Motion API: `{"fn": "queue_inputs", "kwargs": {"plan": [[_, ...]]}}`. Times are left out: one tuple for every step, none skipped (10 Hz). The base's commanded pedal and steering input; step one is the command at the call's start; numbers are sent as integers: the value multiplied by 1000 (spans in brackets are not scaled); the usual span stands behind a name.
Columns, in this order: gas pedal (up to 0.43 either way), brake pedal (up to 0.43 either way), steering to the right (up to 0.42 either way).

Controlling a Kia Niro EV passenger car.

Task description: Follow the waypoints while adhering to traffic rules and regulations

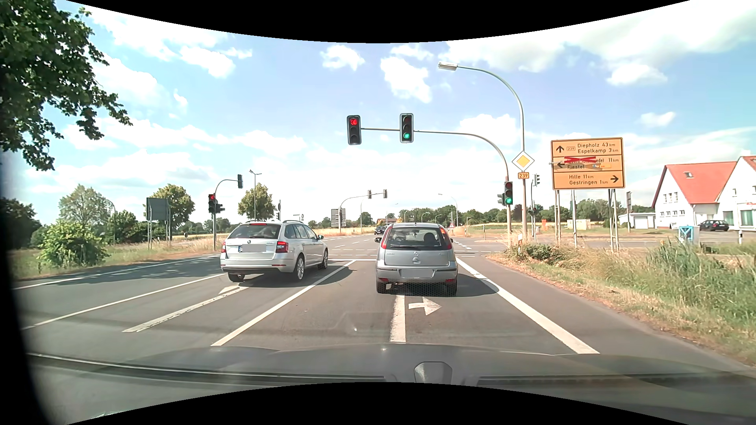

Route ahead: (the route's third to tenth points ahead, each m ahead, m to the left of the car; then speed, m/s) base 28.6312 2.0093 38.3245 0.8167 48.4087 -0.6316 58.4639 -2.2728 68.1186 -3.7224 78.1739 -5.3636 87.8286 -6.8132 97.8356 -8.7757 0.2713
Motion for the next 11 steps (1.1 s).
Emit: {"fn": "queue_inputs", "kwargs": {"plan": [[299, 6, 8], [331, 6, 7], [350, 6, 7], [370, 6, 7], [370, 6, 7], [378, 6, 7], [378, 6, 7], [378, 6, 7], [378, 6, 7], [378, 6, 6], [390, 6, 6]]}}
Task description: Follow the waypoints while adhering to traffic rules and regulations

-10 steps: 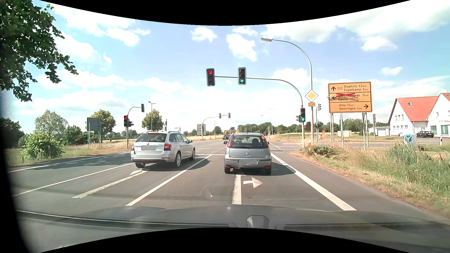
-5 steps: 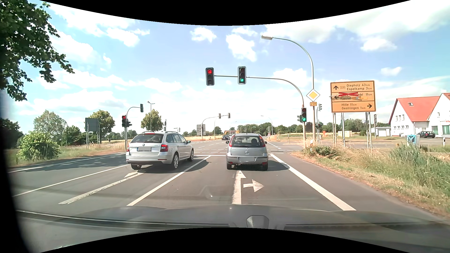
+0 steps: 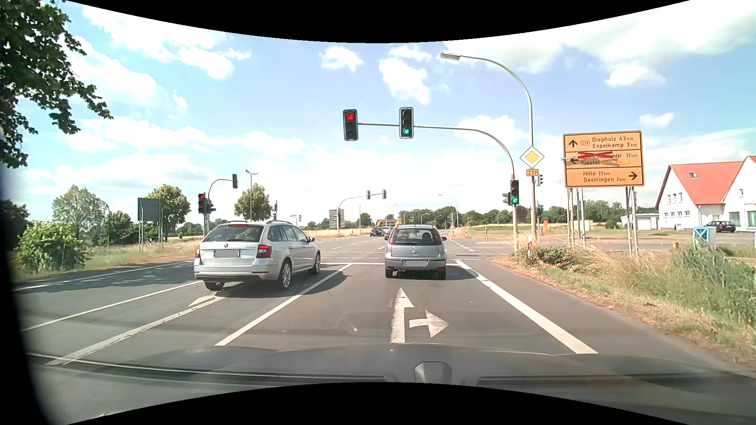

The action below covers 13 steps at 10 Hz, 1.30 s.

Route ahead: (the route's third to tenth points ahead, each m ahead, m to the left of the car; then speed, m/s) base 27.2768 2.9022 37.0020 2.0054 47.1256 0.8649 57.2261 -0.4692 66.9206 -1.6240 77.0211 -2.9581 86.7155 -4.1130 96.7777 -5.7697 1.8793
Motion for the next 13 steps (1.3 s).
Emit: {"fn": "queue_inputs", "kwargs": {"plan": [[390, 6, 6], [398, 6, 6], [398, 6, 6], [398, 6, 6], [409, 6, 6], [409, 0, 6], [409, 6, 6], [409, 6, 6], [409, 6, 6], [409, 6, 6], [409, 6, 6], [409, 6, 7], [409, 6, 7]]}}
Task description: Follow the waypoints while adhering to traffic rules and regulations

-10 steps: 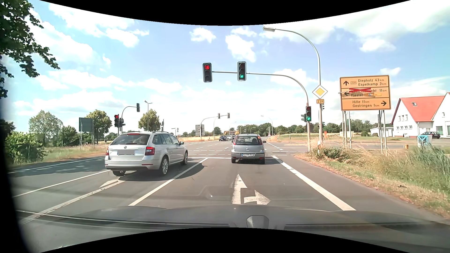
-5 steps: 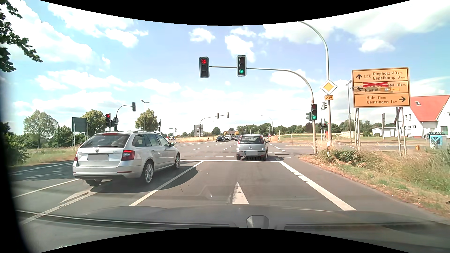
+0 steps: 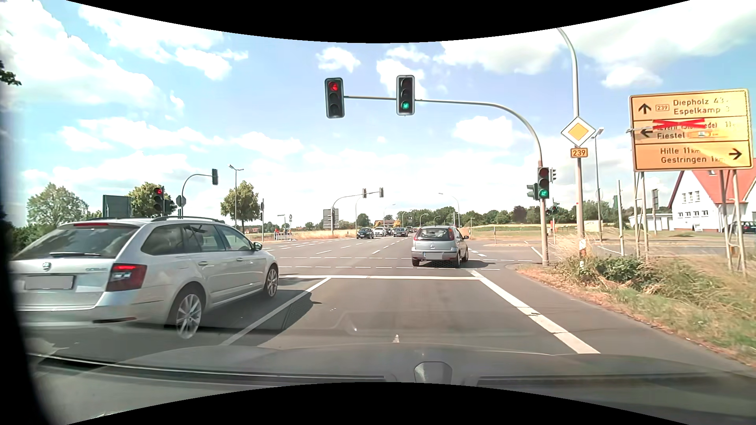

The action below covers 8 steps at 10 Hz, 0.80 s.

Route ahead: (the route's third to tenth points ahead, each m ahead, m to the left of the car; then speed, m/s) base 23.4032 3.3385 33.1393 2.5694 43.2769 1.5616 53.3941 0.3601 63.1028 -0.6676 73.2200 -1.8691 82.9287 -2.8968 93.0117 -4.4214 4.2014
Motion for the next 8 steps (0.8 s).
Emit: {"fn": "queue_inputs", "kwargs": {"plan": [[421, 6, 7], [421, 6, 8], [421, 6, 9], [421, 6, 9], [421, 6, 9], [421, 6, 9], [421, 6, 10], [421, 6, 11]]}}
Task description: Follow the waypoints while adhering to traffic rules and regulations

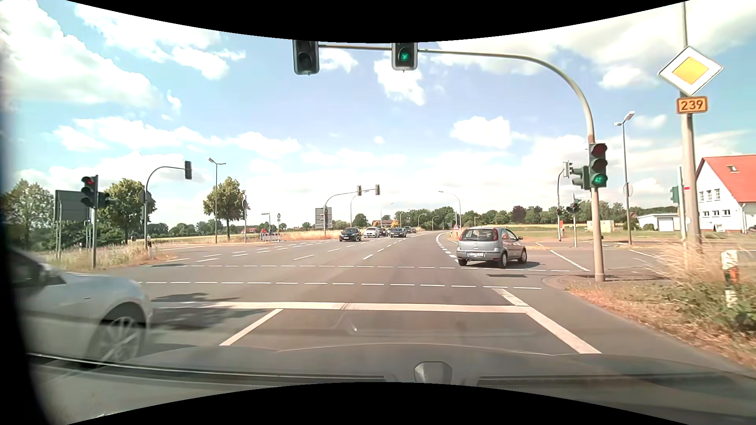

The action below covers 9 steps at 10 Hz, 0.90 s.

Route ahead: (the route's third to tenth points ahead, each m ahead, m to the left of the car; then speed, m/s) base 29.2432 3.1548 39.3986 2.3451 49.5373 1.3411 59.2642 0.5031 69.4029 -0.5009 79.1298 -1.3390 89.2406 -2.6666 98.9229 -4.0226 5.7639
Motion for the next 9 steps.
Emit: {"fn": "queue_inputs", "kwargs": {"plan": [[421, 6, 11], [421, 6, 12], [421, 6, 13], [421, 6, 15], [421, 6, 15], [421, 6, 16], [421, 6, 16], [421, 6, 16], [421, 6, 16]]}}
